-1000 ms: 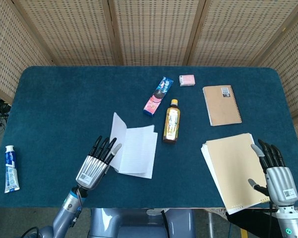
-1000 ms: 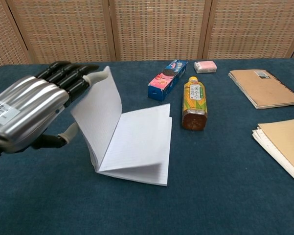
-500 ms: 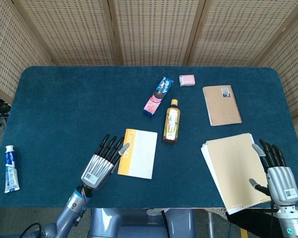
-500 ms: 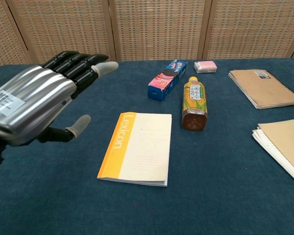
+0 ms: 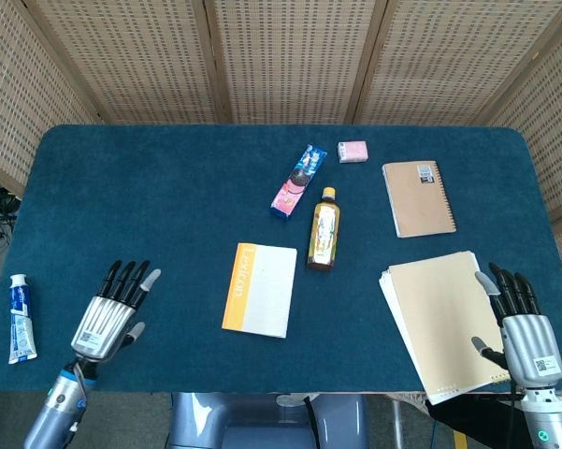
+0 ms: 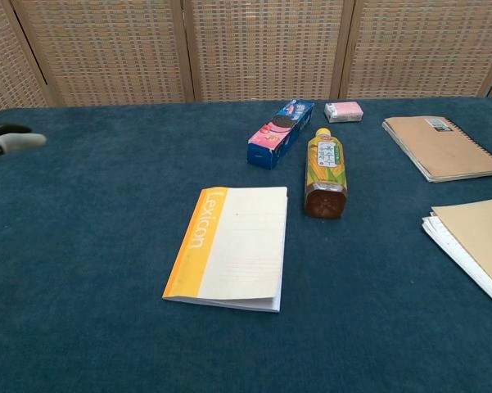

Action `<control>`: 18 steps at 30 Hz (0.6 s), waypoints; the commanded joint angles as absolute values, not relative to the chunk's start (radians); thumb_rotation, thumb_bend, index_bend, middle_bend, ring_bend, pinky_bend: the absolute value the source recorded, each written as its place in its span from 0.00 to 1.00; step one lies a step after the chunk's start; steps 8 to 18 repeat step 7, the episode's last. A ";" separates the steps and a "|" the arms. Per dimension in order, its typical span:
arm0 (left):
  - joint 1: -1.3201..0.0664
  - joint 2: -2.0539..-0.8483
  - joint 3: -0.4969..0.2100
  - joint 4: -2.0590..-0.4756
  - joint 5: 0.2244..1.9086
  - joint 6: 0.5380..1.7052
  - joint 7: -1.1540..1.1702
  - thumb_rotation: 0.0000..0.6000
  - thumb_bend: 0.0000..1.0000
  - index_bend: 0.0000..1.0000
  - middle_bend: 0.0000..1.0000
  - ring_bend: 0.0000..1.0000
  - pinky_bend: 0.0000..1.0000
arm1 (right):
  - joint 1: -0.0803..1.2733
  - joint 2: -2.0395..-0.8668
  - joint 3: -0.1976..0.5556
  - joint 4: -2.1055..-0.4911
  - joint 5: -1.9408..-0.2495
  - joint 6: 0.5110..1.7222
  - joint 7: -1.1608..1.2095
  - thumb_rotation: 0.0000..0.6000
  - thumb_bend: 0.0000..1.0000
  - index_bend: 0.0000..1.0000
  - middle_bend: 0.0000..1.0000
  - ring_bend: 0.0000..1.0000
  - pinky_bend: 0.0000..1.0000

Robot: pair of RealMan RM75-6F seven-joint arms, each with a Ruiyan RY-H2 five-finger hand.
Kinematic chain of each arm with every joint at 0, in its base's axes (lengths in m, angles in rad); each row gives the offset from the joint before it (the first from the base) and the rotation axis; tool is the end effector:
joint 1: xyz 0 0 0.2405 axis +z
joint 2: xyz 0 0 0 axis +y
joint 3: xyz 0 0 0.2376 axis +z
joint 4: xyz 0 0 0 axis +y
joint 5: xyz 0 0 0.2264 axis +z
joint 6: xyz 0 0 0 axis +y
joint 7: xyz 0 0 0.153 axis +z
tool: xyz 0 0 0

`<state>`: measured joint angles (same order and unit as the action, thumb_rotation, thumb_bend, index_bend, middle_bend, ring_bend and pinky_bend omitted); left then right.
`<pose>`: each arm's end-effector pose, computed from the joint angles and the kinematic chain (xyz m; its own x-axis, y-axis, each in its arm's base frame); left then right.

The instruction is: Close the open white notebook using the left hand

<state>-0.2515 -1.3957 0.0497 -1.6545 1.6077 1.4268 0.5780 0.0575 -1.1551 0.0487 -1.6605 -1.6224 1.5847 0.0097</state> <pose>-0.2098 0.1973 0.0270 0.6387 -0.0163 0.7692 0.7247 -0.3229 -0.6086 -0.2687 -0.1792 0.1285 0.3055 0.0795 0.9489 -0.9433 -0.1109 0.3130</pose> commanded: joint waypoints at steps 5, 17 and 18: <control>-0.173 -1.284 0.078 -1.696 1.553 1.483 0.462 1.00 0.17 0.00 0.00 0.00 0.00 | 0.057 -1.154 0.054 -1.670 -1.616 1.586 -0.007 1.00 0.12 0.04 0.00 0.00 0.00; -0.163 -1.273 0.081 -1.688 1.557 1.492 0.433 1.00 0.17 0.00 0.00 0.00 0.00 | 0.058 -1.155 0.053 -1.671 -1.617 1.583 -0.010 1.00 0.12 0.04 0.00 0.00 0.00; -0.163 -1.273 0.081 -1.688 1.557 1.492 0.433 1.00 0.17 0.00 0.00 0.00 0.00 | 0.058 -1.155 0.053 -1.671 -1.617 1.583 -0.010 1.00 0.12 0.04 0.00 0.00 0.00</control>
